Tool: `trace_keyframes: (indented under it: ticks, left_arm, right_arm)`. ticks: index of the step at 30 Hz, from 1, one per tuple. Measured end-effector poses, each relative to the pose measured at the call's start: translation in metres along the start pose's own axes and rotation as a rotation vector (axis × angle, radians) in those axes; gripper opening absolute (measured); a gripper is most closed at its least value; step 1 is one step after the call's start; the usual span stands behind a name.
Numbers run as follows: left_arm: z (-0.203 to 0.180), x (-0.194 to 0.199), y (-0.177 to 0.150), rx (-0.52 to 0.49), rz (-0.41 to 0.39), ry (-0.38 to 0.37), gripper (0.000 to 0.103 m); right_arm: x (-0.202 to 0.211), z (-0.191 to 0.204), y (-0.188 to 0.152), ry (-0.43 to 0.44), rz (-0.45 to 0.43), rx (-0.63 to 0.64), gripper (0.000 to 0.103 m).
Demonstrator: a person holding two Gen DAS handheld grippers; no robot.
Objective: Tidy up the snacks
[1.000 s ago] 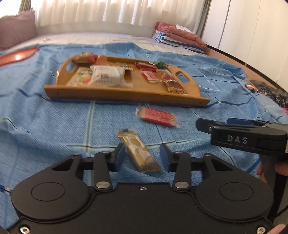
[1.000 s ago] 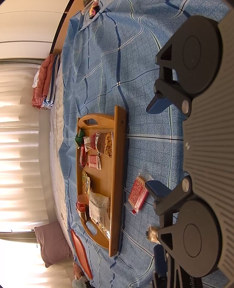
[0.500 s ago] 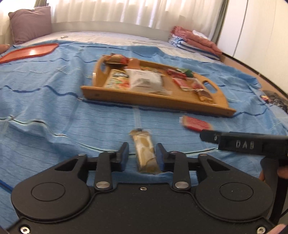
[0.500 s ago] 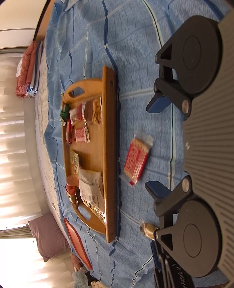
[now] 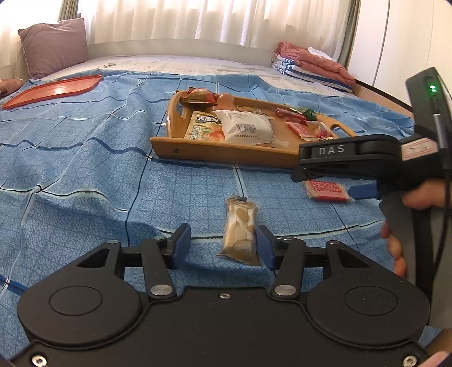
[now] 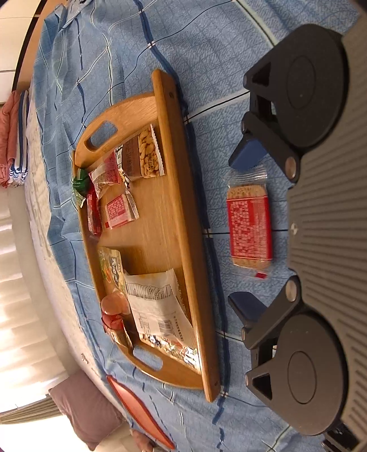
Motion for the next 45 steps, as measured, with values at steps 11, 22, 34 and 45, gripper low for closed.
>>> trace_keyframes:
  ticks: [11, 22, 34, 45]
  left_arm:
    - [0.018, 0.009, -0.007, 0.002, 0.006, 0.049, 0.063]
    - [0.049, 0.01, -0.012, 0.056, 0.027, 0.15, 0.074]
    - [0.012, 0.011, 0.001, 0.013, -0.024, 0.071, 0.091]
    - [-0.003, -0.012, 0.008, -0.039, -0.015, 0.078, 0.094]
  right_arm:
    - [0.009, -0.002, -0.017, -0.01, -0.029, 0.197, 0.096]
    - [0.017, -0.015, -0.015, -0.035, -0.057, 0.186, 0.096]
    - [0.018, -0.023, -0.006, 0.011, -0.064, 0.212, 0.1]
    - [0.005, -0.02, -0.007, 0.0, -0.058, 0.222, 0.103]
Point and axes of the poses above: each gripper's, at about its wrist camera, not at the fingertips, and x roughly against the way its jaws point, z to its left, y to its top, the point moved 8 cm from there along -x, roughly the way its jaws point, and after that the axes turned 15 degrees about -x, right-handed, at the moved point
